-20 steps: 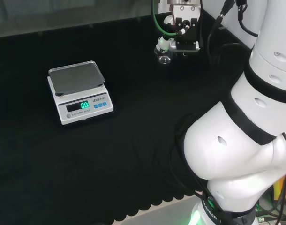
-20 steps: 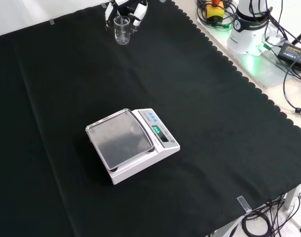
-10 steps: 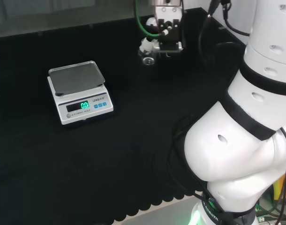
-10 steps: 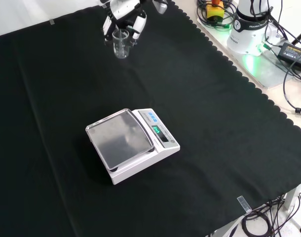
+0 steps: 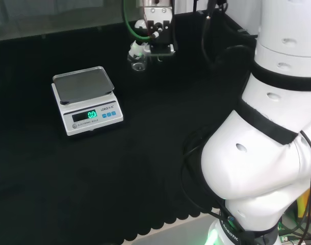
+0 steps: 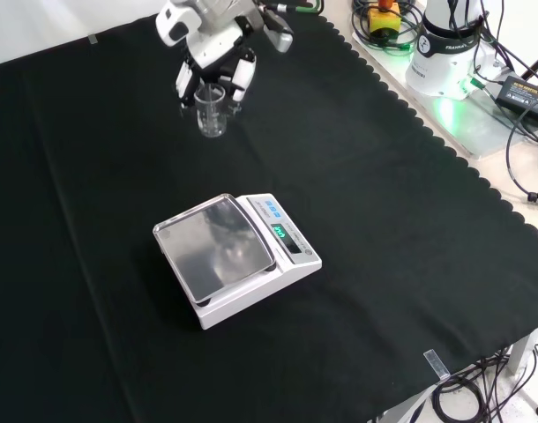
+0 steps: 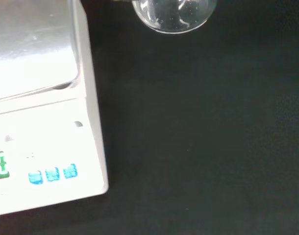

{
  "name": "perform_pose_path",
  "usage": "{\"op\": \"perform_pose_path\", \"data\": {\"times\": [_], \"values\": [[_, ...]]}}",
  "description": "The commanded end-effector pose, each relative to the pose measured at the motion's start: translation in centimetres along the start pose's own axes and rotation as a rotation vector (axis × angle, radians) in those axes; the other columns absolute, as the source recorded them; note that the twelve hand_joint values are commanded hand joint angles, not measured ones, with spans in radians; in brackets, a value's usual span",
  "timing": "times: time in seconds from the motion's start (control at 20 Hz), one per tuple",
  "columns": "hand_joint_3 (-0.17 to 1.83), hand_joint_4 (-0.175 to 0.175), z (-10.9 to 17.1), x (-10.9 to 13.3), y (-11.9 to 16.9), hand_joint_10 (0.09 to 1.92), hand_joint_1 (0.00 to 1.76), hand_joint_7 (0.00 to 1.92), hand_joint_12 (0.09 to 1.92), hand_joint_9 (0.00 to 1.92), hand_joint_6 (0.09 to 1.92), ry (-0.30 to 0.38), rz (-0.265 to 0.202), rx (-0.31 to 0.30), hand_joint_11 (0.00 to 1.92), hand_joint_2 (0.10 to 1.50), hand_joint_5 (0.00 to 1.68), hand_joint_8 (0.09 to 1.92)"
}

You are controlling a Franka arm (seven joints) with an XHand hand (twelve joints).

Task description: Put the beaker on the electronic balance.

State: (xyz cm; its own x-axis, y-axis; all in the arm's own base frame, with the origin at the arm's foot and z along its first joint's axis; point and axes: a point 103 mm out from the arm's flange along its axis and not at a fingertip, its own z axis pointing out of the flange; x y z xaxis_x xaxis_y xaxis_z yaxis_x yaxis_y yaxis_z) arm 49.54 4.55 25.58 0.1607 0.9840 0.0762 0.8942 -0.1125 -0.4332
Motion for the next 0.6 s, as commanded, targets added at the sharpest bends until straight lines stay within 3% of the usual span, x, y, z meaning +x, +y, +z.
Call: {"op": "perform_pose_path", "data": {"times": [0.05,0.6], "values": [[-0.02,-0.175,1.4,4.4,2.7,0.54,1.14,1.03,0.56,1.41,1.09,-0.001,-0.085,0.046,1.63,1.15,0.92,1.0],[-0.01,-0.175,2.9,9.7,5.4,0.55,1.14,1.04,0.56,1.4,1.09,-0.016,-0.148,0.068,1.63,1.14,0.93,1.0]]}}
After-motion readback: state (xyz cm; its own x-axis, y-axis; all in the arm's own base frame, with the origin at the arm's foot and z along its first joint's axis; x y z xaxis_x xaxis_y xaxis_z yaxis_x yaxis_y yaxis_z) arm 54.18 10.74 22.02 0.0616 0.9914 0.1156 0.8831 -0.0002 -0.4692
